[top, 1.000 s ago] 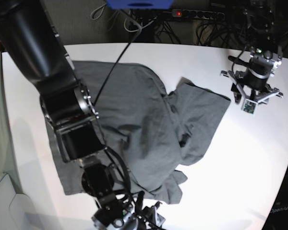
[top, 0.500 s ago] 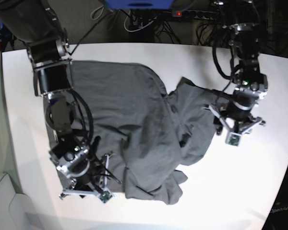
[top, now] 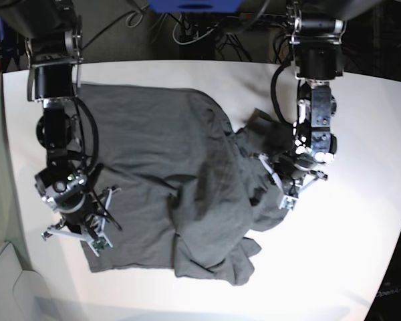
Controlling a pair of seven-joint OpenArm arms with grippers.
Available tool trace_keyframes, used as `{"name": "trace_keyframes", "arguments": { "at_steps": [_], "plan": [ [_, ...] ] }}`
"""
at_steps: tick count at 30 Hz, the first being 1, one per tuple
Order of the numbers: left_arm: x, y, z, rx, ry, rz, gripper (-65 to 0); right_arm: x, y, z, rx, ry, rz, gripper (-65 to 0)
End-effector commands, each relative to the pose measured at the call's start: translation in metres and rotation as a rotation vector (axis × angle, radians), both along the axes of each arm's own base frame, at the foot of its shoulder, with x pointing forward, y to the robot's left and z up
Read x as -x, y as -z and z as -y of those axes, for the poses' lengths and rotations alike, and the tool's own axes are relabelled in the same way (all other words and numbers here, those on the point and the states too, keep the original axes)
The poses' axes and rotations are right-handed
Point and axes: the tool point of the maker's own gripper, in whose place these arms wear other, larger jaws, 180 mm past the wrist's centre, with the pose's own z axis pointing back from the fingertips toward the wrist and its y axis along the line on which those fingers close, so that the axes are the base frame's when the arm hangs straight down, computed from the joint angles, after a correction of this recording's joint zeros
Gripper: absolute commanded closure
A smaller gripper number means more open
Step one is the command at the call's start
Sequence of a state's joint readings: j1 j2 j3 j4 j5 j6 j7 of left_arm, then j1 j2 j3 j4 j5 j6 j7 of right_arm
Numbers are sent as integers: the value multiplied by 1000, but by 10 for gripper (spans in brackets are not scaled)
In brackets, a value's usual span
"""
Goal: Layout the t-shirt on the table in an organized manner, then fold the t-shirt properly
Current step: 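Grasp the shirt's shoulder corners with both grippers, then pull both held corners apart to stretch the shirt flat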
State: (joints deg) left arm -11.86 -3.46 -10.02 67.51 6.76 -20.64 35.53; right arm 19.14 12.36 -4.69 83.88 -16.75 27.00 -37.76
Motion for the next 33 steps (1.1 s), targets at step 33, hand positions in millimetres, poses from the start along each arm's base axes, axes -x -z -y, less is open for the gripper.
{"name": "trace_keyframes", "arguments": {
  "at_steps": [33],
  "plan": [
    [128,-68,-148,-193,-369,116,-4,65,123,47,27,93,-336,-2]
  ]
}}
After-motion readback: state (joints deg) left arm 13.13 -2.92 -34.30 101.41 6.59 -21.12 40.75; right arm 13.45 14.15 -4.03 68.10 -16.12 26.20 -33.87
